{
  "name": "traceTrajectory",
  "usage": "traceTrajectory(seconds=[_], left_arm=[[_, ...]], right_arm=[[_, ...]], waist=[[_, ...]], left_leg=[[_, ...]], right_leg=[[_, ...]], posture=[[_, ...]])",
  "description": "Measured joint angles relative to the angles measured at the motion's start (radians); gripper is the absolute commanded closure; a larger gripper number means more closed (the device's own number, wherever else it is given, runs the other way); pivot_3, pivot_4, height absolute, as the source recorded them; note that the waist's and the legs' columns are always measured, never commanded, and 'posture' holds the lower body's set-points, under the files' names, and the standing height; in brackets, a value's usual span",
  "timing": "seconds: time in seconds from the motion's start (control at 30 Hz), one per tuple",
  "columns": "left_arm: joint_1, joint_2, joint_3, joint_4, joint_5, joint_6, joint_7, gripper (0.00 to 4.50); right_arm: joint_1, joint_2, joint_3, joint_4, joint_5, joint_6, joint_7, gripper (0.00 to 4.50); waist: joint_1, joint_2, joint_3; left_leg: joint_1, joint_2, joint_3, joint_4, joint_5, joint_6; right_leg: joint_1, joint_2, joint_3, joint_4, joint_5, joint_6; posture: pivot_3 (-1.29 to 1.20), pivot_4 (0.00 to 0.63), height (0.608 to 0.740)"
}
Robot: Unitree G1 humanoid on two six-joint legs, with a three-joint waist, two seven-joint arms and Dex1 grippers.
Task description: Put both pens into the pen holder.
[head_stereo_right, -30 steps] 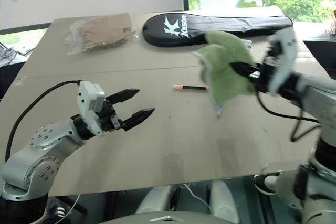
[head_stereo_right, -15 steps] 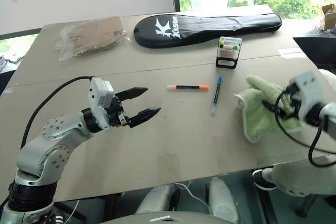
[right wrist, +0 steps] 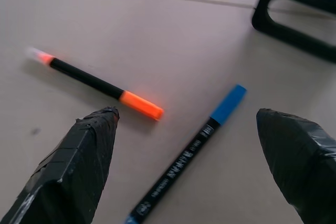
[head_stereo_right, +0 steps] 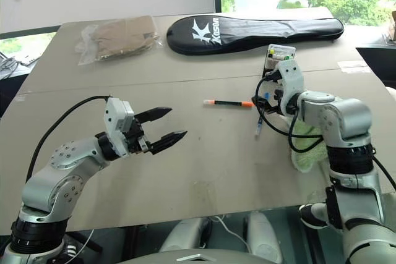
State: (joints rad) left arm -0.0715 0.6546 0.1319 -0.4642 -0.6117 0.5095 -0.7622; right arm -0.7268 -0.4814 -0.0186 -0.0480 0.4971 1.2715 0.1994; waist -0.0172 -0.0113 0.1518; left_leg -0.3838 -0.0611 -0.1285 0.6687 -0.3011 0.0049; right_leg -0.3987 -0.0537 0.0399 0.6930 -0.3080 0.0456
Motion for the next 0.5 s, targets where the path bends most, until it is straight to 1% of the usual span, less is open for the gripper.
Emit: traceTrajectory(seconds=[0.13, 0.23, 0.33, 0.5], left_arm=[[0.014, 0.005, 0.014, -0.032, 0.0, -0.004, -0.004, 0.0], [0.035, 0.039, 0.016, -0.06, 0.0, -0.027, -0.053, 0.0], [0.033, 0.061, 0.018, -0.063, 0.001, -0.039, -0.086, 0.0], [0.015, 0.062, 0.015, -0.063, 0.002, -0.043, -0.087, 0.0]], right_arm=[[-0.07, 0.049, 0.001, 0.128, -0.068, 0.007, -0.053, 0.05], [-0.121, 0.066, 0.001, 0.192, -0.104, 0.022, -0.066, 0.05], [-0.172, 0.107, -0.032, 0.243, -0.114, 0.087, -0.078, 0.05], [-0.242, 0.172, -0.073, 0.3, -0.151, 0.17, -0.127, 0.05]], waist=[[-0.016, 0.0, 0.0], [-0.025, 0.001, 0.0], [-0.028, 0.001, 0.0], [-0.027, 0.001, 0.0]], left_leg=[[0.0, 0.0, 0.001, 0.0, 0.0, 0.0], [0.0, 0.0, 0.002, -0.001, 0.0, 0.0], [0.0, 0.001, 0.004, -0.001, 0.0, 0.0], [0.0, 0.001, 0.004, -0.001, 0.0, 0.0]], right_leg=[[0.0, 0.0, 0.001, 0.001, 0.0, 0.0], [-0.002, 0.001, 0.001, 0.001, 0.0, 0.0], [-0.002, 0.001, 0.001, 0.002, 0.0, 0.0], [-0.003, 0.001, 0.001, 0.002, 0.0, 0.0]], posture=[[0.0, 0.15, 0.74], [0.0, 0.15, 0.74], [0.0, 0.15, 0.74], [0.0, 0.15, 0.74]])
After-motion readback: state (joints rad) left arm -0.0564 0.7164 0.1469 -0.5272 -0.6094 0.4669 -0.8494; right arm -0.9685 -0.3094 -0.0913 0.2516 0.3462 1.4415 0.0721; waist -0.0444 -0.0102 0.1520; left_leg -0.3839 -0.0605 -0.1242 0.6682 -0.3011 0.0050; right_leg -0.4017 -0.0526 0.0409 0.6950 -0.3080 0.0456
